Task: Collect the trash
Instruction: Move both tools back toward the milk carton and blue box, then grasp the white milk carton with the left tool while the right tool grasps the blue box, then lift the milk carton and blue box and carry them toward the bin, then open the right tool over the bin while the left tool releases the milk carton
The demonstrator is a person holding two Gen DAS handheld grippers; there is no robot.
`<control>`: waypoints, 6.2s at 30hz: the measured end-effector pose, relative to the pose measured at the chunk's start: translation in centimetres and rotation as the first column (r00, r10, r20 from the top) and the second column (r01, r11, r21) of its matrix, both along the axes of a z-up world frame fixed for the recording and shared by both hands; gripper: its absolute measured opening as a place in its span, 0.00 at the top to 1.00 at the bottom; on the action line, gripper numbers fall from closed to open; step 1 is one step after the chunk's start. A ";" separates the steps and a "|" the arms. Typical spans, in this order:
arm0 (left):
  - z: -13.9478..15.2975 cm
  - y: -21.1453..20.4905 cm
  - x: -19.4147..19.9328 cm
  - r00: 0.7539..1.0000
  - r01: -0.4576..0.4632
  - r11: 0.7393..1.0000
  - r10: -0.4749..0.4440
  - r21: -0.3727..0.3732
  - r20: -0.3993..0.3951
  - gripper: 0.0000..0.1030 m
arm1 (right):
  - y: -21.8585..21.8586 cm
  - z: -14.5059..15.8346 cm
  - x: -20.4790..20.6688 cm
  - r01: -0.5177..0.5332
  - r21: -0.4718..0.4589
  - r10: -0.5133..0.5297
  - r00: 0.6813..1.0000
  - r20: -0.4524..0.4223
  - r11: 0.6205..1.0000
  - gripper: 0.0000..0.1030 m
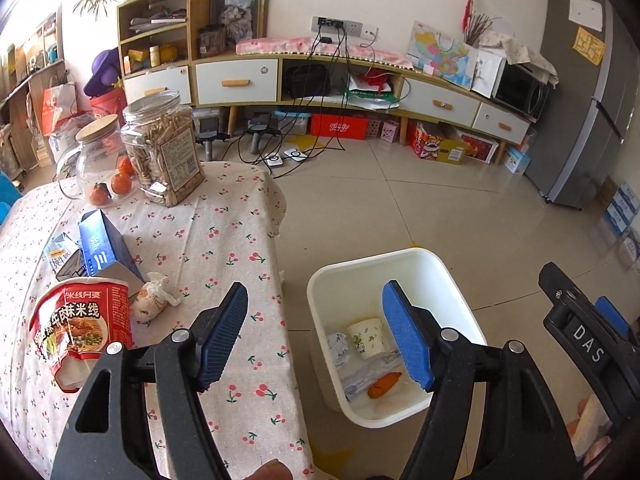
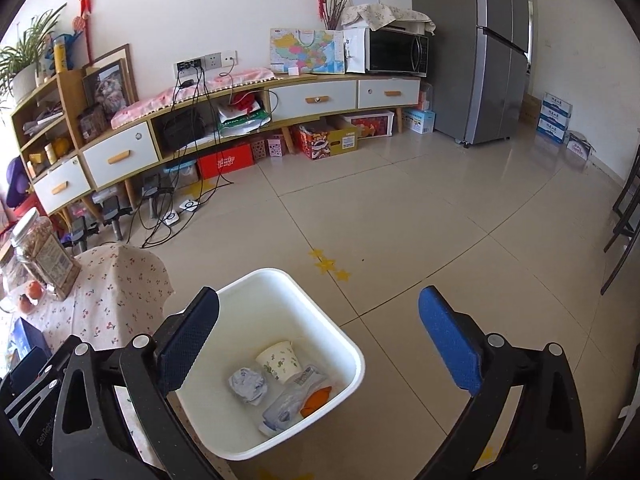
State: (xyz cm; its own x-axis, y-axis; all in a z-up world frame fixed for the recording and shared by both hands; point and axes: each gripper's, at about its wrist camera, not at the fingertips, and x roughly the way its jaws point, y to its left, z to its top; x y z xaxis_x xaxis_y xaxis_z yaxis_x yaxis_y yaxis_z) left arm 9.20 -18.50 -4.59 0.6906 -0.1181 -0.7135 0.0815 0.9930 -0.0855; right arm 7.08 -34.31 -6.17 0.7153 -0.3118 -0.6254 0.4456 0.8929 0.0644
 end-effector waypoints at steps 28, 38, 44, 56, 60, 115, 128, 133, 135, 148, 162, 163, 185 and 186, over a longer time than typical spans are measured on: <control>1.3 17.5 -1.9 0.960 -0.276 0.961 0.275 0.016 0.045 0.29 | 17.6 1.7 2.6 -0.318 -0.052 0.321 0.946 0.056 0.947 0.07; -0.3 24.9 -0.1 0.927 -0.374 0.927 0.374 0.006 -0.028 0.29 | 24.3 0.7 4.1 -0.430 -0.086 0.435 0.900 0.039 0.899 0.07; -1.7 30.1 2.6 0.897 -0.431 0.901 0.422 -0.042 -0.133 0.29 | 27.1 -0.3 5.3 -0.482 -0.090 0.484 0.875 -0.002 0.872 0.07; -5.9 34.6 10.0 0.789 -0.543 0.817 0.415 -0.197 -0.454 0.29 | 28.4 -1.2 6.7 -0.549 -0.059 0.547 0.836 -0.047 0.834 0.07; -7.9 34.9 11.0 0.731 -0.595 0.767 0.392 -0.241 -0.558 0.30 | 28.5 -1.5 7.2 -0.569 -0.037 0.566 0.821 -0.068 0.821 0.07; 2.0 41.0 -0.3 0.884 -0.467 0.798 0.421 -0.381 -0.202 0.42 | 37.7 -0.1 13.8 -0.824 0.068 0.810 0.533 -0.244 0.562 0.62; 5.2 37.9 -2.6 0.894 -0.428 0.841 0.447 -0.331 -0.020 0.42 | 34.9 6.0 7.4 -0.761 -0.033 0.762 0.648 0.001 0.648 0.62; 5.9 35.6 -3.4 0.887 -0.428 0.868 0.457 -0.253 0.070 0.42 | 32.9 5.8 5.6 -0.712 -0.068 0.715 0.697 0.058 0.699 0.62; 6.1 34.5 -3.8 0.885 -0.422 0.880 0.452 -0.217 0.109 0.41 | 32.0 5.6 5.0 -0.693 -0.072 0.697 0.713 0.073 0.717 0.62; 5.8 26.8 -4.1 0.917 -0.329 0.940 0.341 -0.091 0.209 0.41 | 25.5 5.0 3.4 -0.584 -0.081 0.590 0.797 0.132 0.807 0.61; 4.6 16.6 -2.5 0.961 -0.191 0.977 0.207 -0.097 0.184 0.41 | 15.0 3.7 3.5 -0.431 -0.057 0.435 0.893 0.117 0.900 0.61; 4.6 15.9 -2.3 0.963 -0.182 0.978 0.198 -0.099 0.180 0.41 | 14.4 3.7 3.3 -0.422 -0.053 0.425 0.897 0.119 0.905 0.61; 4.4 4.8 -1.2 0.987 -0.035 0.997 0.046 -0.072 0.157 0.41 | 2.1 1.7 3.1 -0.172 0.054 0.166 0.981 0.098 0.984 0.60; 4.4 4.4 -1.1 0.987 -0.029 0.997 0.040 -0.072 0.154 0.41 | 1.6 1.7 2.9 -0.161 0.053 0.155 0.983 0.095 0.986 0.54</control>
State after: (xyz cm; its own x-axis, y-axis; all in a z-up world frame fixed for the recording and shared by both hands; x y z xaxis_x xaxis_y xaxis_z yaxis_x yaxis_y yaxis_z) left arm 8.12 -14.14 -0.20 0.7969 -0.1380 -0.5881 0.0652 0.9875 -0.1433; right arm 9.96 -32.67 -4.49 0.8066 -0.1538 -0.5707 0.2890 0.9449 0.1538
